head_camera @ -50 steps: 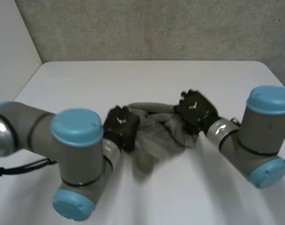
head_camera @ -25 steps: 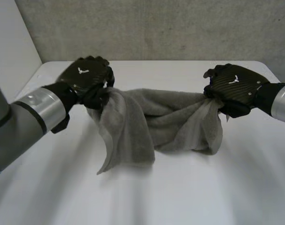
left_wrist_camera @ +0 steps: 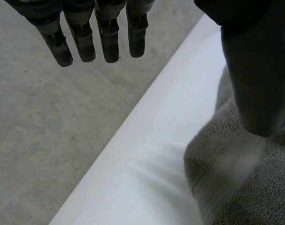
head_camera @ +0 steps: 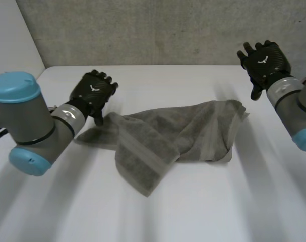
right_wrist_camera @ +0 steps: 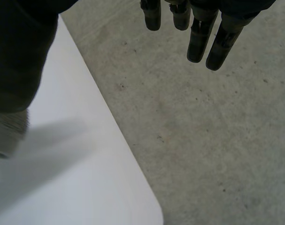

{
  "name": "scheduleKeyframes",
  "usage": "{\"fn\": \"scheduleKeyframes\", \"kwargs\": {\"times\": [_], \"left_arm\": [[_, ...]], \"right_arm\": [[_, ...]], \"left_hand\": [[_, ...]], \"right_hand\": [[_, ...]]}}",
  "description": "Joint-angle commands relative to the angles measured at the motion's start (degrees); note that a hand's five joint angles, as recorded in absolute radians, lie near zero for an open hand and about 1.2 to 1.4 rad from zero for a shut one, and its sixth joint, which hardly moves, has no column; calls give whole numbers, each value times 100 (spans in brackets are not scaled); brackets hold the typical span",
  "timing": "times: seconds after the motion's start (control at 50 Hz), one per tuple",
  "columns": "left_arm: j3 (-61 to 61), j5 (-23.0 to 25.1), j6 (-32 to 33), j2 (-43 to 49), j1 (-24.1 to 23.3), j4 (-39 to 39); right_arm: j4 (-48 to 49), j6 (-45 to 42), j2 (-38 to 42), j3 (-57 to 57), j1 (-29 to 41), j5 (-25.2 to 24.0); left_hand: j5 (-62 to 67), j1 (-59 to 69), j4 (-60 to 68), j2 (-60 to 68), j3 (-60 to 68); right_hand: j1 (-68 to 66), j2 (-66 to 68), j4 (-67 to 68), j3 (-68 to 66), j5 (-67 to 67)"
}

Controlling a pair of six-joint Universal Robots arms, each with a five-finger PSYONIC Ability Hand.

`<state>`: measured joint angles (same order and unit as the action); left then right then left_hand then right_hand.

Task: Fold the towel.

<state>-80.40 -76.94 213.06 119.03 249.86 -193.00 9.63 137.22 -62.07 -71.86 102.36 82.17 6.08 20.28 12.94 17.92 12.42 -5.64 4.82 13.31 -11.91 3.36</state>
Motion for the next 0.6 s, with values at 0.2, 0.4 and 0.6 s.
{"fn": "scheduleKeyframes", "kwargs": {"times": [0.2, 0.4, 0.6], "left_arm": [[-1724, -417, -1530, -2121, -1078, 139], [-1558, -2080, -1733, -1445, -2495, 166], [-864, -3178, -1751, -66, -3075, -79]], "right_arm": [[-761, 779, -1870, -2427, 213, -271], [-506, -18, -1801, -3096, 679, -833], [362, -1030, -940, -3238, 671, -861]], "left_hand": [[35, -385, -294, -149, -242], [153, -267, -294, -31, -242], [136, -284, -294, -47, -242]], "right_hand": [[564, -482, -331, 191, -336], [564, -482, -331, 191, -336], [498, -416, -331, 191, -336]]}}
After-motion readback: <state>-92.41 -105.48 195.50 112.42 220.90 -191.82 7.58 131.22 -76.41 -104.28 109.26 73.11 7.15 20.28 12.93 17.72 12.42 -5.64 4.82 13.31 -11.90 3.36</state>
